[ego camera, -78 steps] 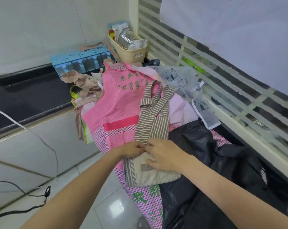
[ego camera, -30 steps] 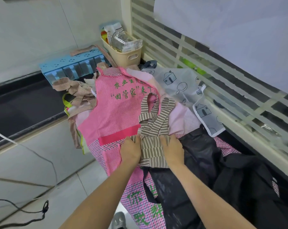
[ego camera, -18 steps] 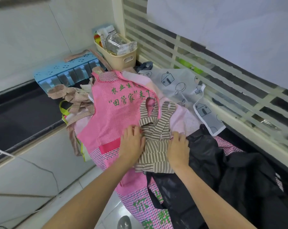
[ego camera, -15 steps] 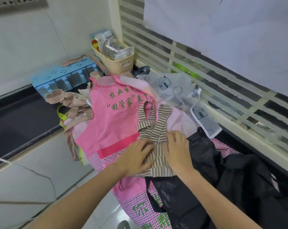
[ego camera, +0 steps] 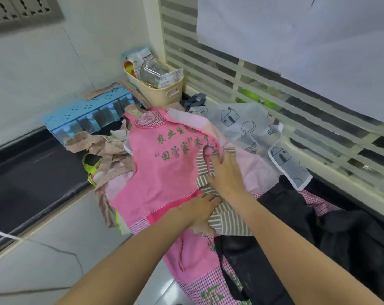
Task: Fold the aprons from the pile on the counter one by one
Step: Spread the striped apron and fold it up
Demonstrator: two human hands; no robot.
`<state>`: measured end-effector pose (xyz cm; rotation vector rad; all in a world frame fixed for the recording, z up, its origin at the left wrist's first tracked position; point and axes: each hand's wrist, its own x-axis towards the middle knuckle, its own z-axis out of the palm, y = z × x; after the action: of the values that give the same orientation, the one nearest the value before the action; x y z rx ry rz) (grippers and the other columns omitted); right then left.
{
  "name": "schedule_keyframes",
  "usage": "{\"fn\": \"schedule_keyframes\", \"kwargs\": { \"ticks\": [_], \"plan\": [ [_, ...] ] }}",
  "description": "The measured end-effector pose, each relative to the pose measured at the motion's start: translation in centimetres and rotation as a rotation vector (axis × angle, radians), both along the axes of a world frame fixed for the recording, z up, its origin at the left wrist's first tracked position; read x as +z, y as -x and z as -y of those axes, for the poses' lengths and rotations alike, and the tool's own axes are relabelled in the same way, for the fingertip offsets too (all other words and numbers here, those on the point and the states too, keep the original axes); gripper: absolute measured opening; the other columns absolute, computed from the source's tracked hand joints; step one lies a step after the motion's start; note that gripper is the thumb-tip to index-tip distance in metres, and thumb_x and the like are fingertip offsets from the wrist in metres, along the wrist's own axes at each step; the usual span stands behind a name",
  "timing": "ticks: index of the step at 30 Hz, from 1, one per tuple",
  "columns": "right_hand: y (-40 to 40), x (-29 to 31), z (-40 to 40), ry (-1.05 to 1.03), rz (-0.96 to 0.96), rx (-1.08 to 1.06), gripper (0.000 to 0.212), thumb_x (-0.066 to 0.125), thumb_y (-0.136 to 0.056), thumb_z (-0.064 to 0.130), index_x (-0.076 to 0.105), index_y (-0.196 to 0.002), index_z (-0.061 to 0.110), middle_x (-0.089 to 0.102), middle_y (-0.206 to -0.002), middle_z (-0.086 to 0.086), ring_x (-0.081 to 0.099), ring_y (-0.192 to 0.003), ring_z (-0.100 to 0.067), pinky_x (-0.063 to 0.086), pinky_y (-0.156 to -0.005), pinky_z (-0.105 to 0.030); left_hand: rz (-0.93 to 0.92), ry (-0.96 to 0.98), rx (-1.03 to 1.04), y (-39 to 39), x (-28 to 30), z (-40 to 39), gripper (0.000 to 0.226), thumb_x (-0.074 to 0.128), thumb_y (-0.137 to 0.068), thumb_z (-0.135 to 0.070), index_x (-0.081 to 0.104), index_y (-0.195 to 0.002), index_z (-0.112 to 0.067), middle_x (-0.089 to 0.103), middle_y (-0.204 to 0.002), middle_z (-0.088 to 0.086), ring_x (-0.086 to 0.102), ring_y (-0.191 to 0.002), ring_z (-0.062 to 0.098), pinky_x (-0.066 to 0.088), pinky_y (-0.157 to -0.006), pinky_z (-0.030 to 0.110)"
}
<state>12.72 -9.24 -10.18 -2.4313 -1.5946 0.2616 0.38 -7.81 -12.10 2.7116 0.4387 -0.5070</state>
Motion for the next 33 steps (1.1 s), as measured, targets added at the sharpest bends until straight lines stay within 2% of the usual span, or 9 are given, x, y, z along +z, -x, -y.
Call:
{"fn": "schedule_keyframes", "kwargs": {
  "ticks": [6, 8, 11, 14, 17, 20, 25, 29, 33],
  "plan": [
    [0.0, -0.5, -0.5, 0.221, 0.078, -0.065, 0.034, 0.050, -0.093, 0.025, 0.054, -0.126, 0.019, 0.018, -0.150, -0.012, 0.009, -0.141, -0.034, 0.025, -0.108, -0.047, 0.016, -0.082, -0.046, -0.1, 0.3, -1.3, 0.094, 0.071, -0.071, -0.051, 0.029, -0.145, -0.011, 0.031, -0.143, 0.012, 0.030, -0.124, 0.033, 0.034, -0.104, 0.045],
    [-0.9, -0.3, -0.1, 0.228, -0.070, 0.004, 0.015, 0.061, -0.085, 0.022, 0.066, -0.096, 0.030, 0.037, -0.137, -0.015, 0.025, -0.133, -0.036, 0.027, -0.109, -0.044, 0.157, -0.147, -0.045, 0.7, -0.4, -1.2, 0.086, 0.069, -0.067, -0.057, 0.046, -0.134, -0.009, 0.036, -0.132, 0.013, 0.031, -0.118, 0.032, 0.037, -0.100, 0.046],
    [-3.0, 2.1, 1.0, 0.331, -0.456, 0.073, 0.030, 0.076, -0.074, 0.014, 0.060, -0.057, 0.033, 0.062, -0.091, -0.005, 0.056, -0.091, -0.017, 0.044, -0.087, -0.024, 0.202, -0.149, -0.042, 0.9, -0.7, -1.3, 0.084, 0.068, -0.065, -0.056, 0.049, -0.132, -0.008, 0.032, -0.139, 0.017, 0.027, -0.123, 0.035, 0.031, -0.106, 0.046],
    [-4.2, 4.6, 1.0, 0.346, -0.652, -0.003, 0.023, 0.073, -0.080, 0.017, 0.058, -0.063, 0.016, 0.054, -0.071, 0.002, 0.049, -0.068, -0.009, 0.038, -0.062, -0.016, 0.095, -0.125, -0.073, -0.1, 0.4, -1.6, 0.081, 0.071, -0.071, -0.049, 0.043, -0.135, -0.008, 0.033, -0.138, 0.015, 0.029, -0.124, 0.032, 0.032, -0.106, 0.044],
    [-4.3, 4.8, -1.1, 0.050, -0.461, -0.138, 0.017, 0.072, -0.079, 0.010, 0.058, -0.088, 0.014, 0.052, -0.099, -0.006, 0.052, -0.088, -0.017, 0.041, -0.073, -0.024, 0.011, -0.101, -0.097, -1.0, 2.0, -1.8, 0.077, 0.071, -0.075, -0.045, 0.042, -0.135, -0.008, 0.037, -0.132, 0.011, 0.033, -0.122, 0.029, 0.038, -0.098, 0.040],
    [-3.5, 3.3, -2.7, 0.136, -0.258, -0.032, 0.061, 0.060, -0.081, -0.002, 0.039, -0.136, 0.015, 0.038, -0.128, -0.013, 0.054, -0.107, -0.031, 0.044, -0.086, -0.034, -0.051, -0.098, -0.097, -1.4, 2.8, -1.8, 0.078, 0.071, -0.076, -0.045, 0.038, -0.138, -0.009, 0.031, -0.139, 0.012, 0.032, -0.124, 0.030, 0.040, -0.094, 0.042],
    [-3.3, 3.0, -3.1, 0.128, 0.073, -0.052, 0.023, 0.046, -0.092, 0.006, 0.051, -0.114, 0.006, 0.059, -0.111, -0.016, 0.058, -0.103, -0.032, 0.043, -0.074, -0.034, -0.047, -0.105, -0.080, -0.8, 1.9, -1.9, 0.076, 0.071, -0.075, -0.046, 0.043, -0.137, -0.011, 0.020, -0.141, 0.018, 0.031, -0.123, 0.035, 0.041, -0.099, 0.048],
    [-5.0, 5.7, -3.3, -0.073, 0.226, 0.005, 0.019, 0.041, -0.093, 0.001, 0.048, -0.111, 0.004, 0.058, -0.081, -0.015, 0.061, -0.081, -0.034, 0.042, -0.064, -0.038, -0.003, -0.260, -0.194, -0.4, 1.1, -0.7, 0.067, 0.065, -0.082, -0.038, 0.041, -0.136, -0.007, 0.027, -0.135, 0.020, 0.036, -0.118, 0.040, 0.042, -0.096, 0.051],
    [-4.8, 7.2, -3.8, -0.238, -0.009, -0.020, 0.012, 0.042, -0.090, -0.001, 0.046, -0.097, 0.008, 0.054, -0.073, -0.011, 0.055, -0.069, -0.029, 0.042, -0.059, -0.038, -0.085, -0.332, -0.268, -1.2, 1.8, 0.0, 0.063, 0.061, -0.087, -0.030, 0.037, -0.139, -0.005, 0.030, -0.138, 0.020, 0.035, -0.121, 0.045, 0.042, -0.094, 0.056]
  ]
}}
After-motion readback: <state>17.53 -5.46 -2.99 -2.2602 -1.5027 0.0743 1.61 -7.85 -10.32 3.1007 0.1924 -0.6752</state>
